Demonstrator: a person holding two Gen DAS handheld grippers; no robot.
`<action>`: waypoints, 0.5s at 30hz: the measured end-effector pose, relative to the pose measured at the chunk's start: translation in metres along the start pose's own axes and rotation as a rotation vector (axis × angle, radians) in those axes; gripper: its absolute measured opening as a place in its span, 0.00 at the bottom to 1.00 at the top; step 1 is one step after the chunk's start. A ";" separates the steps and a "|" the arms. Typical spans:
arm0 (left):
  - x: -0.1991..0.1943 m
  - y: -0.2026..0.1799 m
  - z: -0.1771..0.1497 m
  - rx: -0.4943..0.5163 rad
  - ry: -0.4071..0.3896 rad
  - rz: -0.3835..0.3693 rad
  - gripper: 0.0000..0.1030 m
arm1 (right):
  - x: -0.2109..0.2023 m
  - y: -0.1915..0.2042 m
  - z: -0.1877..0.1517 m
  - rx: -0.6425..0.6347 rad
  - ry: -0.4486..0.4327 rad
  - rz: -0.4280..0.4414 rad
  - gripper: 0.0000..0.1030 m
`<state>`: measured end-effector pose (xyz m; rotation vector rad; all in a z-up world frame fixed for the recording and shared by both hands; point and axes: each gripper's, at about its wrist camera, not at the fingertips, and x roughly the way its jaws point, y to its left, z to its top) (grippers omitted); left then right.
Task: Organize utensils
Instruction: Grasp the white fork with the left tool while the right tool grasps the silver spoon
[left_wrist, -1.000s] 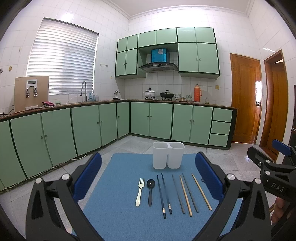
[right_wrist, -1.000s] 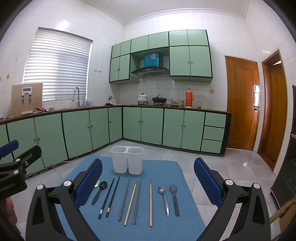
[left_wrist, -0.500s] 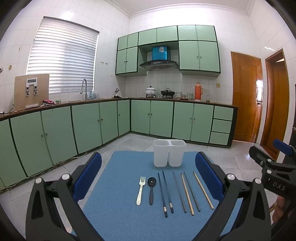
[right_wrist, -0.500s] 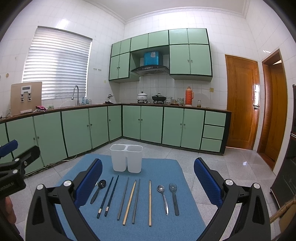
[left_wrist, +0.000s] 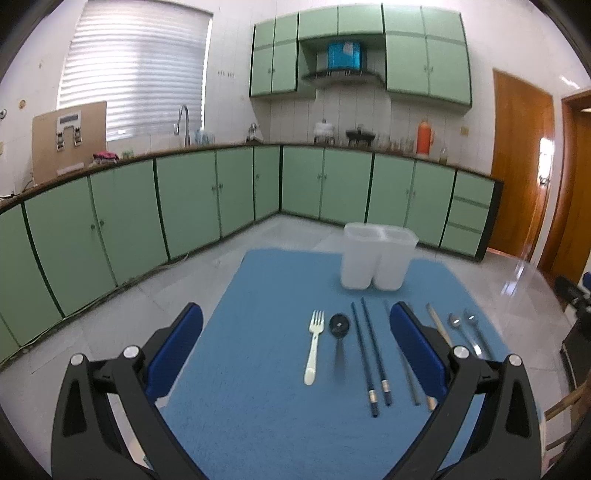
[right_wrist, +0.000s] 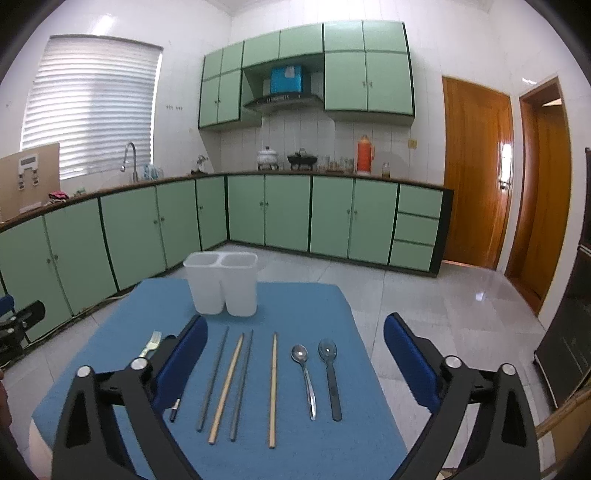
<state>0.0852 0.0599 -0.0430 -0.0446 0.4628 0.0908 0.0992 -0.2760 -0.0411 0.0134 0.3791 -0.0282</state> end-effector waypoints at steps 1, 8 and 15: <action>0.009 0.000 0.000 0.003 0.014 -0.001 0.95 | 0.009 -0.003 -0.001 0.002 0.016 -0.002 0.89; 0.090 0.000 0.003 0.016 0.158 -0.019 0.95 | 0.072 -0.021 -0.007 0.022 0.123 -0.005 0.78; 0.173 -0.010 -0.001 0.024 0.287 -0.028 0.93 | 0.141 -0.039 -0.015 0.038 0.257 0.000 0.63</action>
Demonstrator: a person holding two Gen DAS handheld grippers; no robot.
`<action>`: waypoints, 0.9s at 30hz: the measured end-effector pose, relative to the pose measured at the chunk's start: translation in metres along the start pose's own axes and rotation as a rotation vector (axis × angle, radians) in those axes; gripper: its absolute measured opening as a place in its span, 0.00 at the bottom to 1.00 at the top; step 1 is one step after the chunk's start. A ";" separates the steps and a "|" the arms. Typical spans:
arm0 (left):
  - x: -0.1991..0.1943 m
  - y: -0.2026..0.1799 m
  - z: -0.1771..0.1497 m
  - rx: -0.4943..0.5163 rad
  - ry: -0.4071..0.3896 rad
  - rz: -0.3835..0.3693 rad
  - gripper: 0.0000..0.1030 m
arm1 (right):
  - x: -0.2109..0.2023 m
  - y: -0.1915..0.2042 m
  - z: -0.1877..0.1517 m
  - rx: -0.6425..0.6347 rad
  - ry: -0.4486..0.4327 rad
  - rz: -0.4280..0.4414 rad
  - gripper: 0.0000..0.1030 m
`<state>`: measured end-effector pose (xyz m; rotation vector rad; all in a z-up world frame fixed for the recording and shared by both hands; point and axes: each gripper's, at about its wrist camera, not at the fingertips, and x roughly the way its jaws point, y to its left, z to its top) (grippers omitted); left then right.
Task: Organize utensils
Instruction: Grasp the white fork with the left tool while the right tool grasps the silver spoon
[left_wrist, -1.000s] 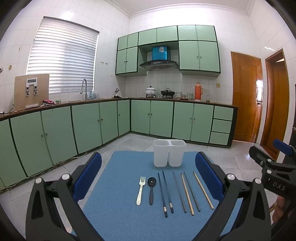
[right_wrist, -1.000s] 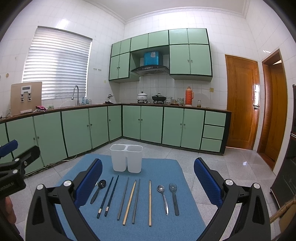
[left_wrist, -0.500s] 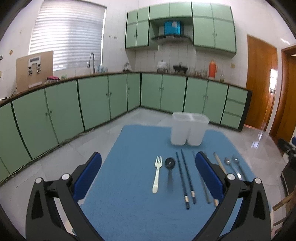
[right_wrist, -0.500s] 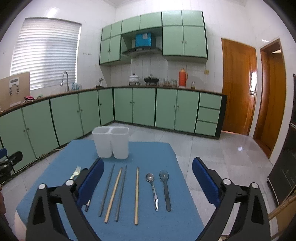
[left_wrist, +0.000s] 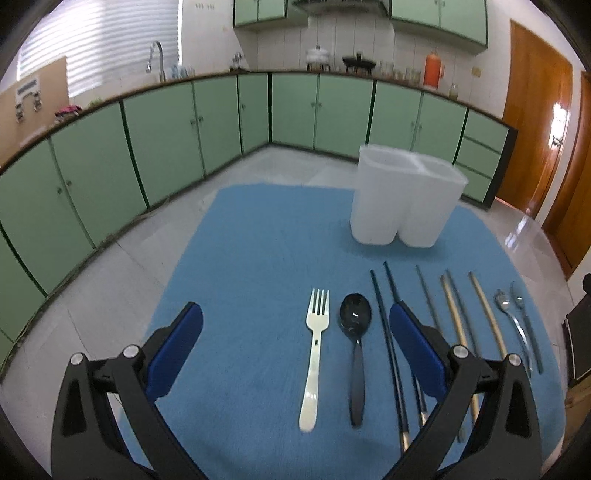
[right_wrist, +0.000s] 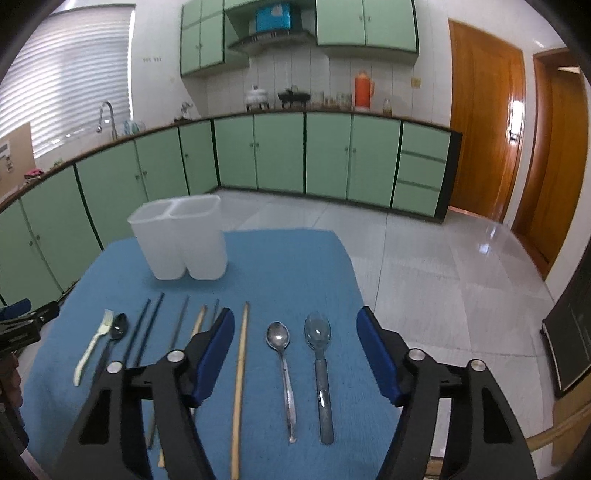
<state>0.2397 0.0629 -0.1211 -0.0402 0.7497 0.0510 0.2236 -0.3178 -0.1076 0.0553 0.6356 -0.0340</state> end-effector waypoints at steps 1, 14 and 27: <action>0.012 0.000 0.002 -0.002 0.023 -0.002 0.91 | 0.007 0.000 0.001 0.002 0.012 0.001 0.60; 0.090 -0.009 0.009 0.040 0.159 0.010 0.78 | 0.059 0.003 0.000 -0.002 0.103 -0.002 0.59; 0.108 -0.006 0.008 0.018 0.201 -0.043 0.54 | 0.085 0.002 -0.007 -0.026 0.160 -0.010 0.57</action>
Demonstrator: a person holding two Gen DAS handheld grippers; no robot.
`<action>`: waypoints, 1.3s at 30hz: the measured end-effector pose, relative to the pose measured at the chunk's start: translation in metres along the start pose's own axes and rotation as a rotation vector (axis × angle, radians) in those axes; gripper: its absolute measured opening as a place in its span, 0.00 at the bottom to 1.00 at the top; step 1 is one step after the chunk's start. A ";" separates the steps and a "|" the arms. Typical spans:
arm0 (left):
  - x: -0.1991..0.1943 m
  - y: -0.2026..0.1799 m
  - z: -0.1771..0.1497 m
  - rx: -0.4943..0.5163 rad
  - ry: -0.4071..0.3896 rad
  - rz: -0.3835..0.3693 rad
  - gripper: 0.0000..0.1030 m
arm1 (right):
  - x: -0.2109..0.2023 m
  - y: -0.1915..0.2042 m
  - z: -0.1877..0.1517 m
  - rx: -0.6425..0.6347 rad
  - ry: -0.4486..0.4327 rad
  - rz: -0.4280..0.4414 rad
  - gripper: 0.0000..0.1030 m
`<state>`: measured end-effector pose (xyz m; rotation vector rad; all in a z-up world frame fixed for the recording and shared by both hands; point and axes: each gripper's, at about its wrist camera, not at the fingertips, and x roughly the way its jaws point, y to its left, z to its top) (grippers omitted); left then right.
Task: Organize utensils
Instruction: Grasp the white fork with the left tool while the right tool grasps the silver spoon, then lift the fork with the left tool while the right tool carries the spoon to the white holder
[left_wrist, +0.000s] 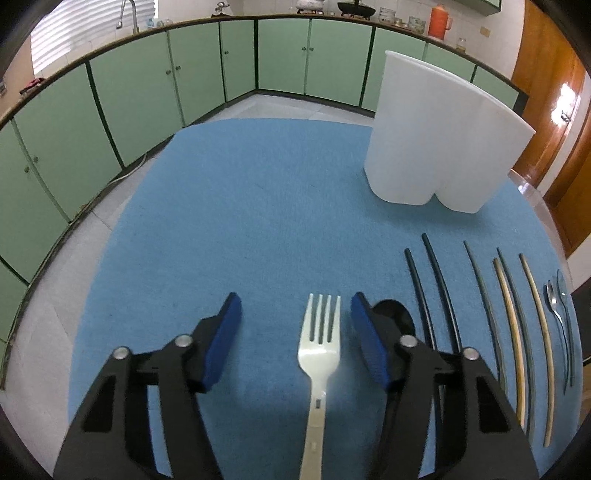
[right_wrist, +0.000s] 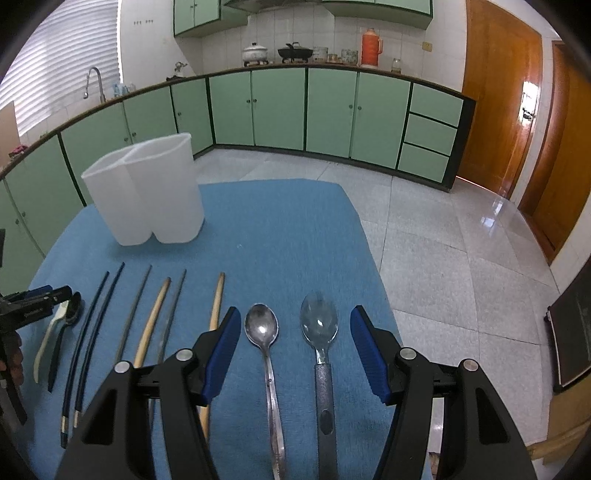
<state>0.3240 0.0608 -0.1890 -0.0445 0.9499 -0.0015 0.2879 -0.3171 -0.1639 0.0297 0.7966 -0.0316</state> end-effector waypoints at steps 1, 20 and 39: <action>0.001 0.000 0.000 -0.002 0.003 -0.011 0.52 | 0.003 0.000 -0.001 -0.004 0.010 0.003 0.54; -0.013 0.008 0.002 -0.024 -0.083 -0.026 0.19 | 0.041 0.020 0.008 -0.059 0.099 0.148 0.39; -0.030 -0.005 0.007 0.011 -0.138 -0.025 0.19 | 0.078 0.023 0.010 -0.099 0.228 0.139 0.28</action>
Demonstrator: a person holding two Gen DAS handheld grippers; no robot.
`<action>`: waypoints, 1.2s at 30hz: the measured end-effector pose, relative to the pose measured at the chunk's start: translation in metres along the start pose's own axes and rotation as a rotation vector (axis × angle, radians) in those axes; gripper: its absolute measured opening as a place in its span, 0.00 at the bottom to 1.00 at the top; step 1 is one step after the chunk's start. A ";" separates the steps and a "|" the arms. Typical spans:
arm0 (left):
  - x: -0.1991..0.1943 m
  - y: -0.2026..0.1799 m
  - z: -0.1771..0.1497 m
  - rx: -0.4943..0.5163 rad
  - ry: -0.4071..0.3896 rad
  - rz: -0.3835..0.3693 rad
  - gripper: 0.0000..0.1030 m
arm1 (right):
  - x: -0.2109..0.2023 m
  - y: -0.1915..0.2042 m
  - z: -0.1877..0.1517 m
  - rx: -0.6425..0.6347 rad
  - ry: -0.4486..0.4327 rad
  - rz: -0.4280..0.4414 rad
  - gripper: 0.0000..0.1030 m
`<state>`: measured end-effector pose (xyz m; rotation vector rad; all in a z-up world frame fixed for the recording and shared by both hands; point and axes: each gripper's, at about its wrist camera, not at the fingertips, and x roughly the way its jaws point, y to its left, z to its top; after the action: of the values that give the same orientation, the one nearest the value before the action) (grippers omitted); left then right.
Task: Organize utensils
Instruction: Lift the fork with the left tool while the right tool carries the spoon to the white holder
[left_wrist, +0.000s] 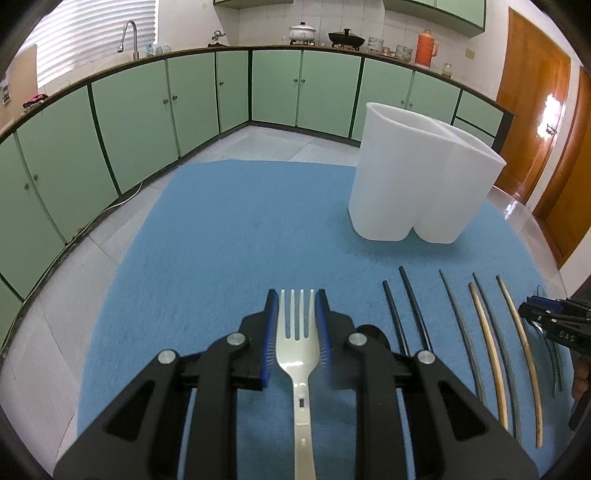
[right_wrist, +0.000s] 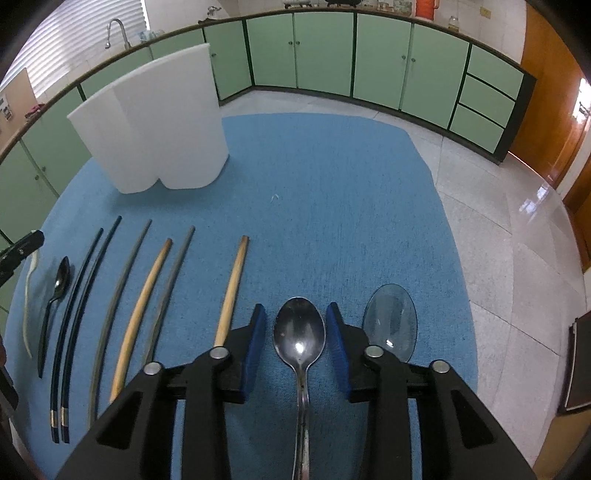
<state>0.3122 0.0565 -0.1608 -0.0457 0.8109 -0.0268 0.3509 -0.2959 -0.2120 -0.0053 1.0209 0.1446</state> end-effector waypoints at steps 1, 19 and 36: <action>-0.001 0.000 0.000 0.001 -0.002 0.000 0.19 | 0.000 0.000 0.000 -0.004 0.001 0.001 0.28; -0.063 -0.007 0.003 -0.012 -0.195 -0.041 0.19 | -0.099 0.001 -0.014 0.023 -0.266 0.129 0.27; -0.107 -0.022 0.046 -0.015 -0.371 -0.084 0.19 | -0.166 0.019 0.035 -0.048 -0.463 0.170 0.27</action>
<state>0.2713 0.0403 -0.0505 -0.0961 0.4377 -0.0893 0.2929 -0.2936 -0.0519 0.0683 0.5545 0.3098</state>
